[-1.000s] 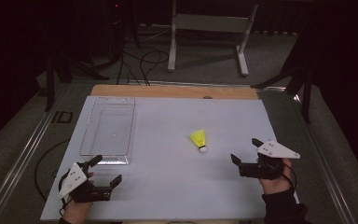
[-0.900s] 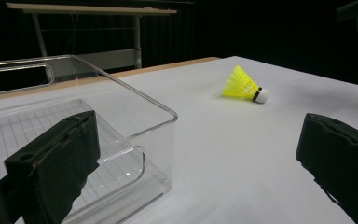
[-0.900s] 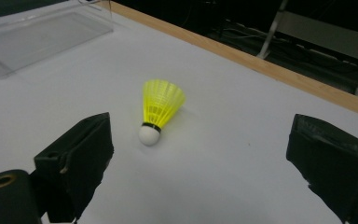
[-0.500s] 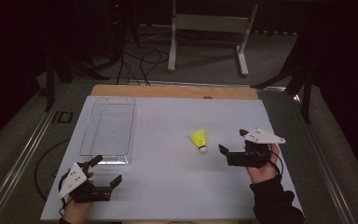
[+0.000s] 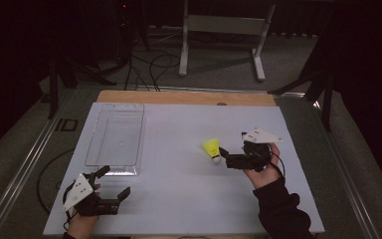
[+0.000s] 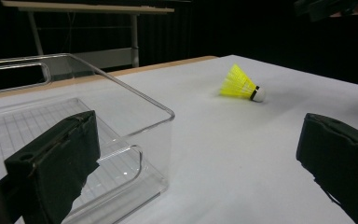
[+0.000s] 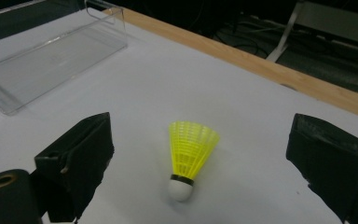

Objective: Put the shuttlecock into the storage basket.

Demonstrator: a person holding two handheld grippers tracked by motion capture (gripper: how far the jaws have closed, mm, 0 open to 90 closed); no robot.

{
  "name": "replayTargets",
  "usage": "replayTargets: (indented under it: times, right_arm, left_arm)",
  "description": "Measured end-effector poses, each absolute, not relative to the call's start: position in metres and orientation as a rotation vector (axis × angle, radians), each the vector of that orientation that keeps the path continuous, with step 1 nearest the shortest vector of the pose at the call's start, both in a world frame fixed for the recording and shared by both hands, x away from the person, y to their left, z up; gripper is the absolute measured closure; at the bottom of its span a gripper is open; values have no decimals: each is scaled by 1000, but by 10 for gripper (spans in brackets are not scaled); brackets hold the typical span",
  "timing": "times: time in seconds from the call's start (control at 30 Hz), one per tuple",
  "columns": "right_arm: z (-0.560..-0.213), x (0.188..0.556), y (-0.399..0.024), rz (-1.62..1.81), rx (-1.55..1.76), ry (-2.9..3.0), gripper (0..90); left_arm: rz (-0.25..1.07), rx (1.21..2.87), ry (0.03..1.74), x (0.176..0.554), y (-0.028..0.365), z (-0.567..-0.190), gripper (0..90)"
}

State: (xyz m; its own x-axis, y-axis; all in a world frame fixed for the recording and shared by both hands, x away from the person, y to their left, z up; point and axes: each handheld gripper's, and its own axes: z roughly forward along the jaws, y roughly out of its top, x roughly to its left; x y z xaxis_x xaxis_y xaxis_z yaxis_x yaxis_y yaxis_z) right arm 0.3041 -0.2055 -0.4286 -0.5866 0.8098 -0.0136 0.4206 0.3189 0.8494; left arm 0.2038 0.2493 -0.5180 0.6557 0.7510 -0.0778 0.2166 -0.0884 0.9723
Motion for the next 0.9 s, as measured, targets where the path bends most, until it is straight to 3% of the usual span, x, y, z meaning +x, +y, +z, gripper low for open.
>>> replayTargets:
  times: [0.9]
  right_arm:
    - [-481,339,-155,917,1254,2331,83]
  left_arm:
    - [527,1640,801,204,249,-518,2]
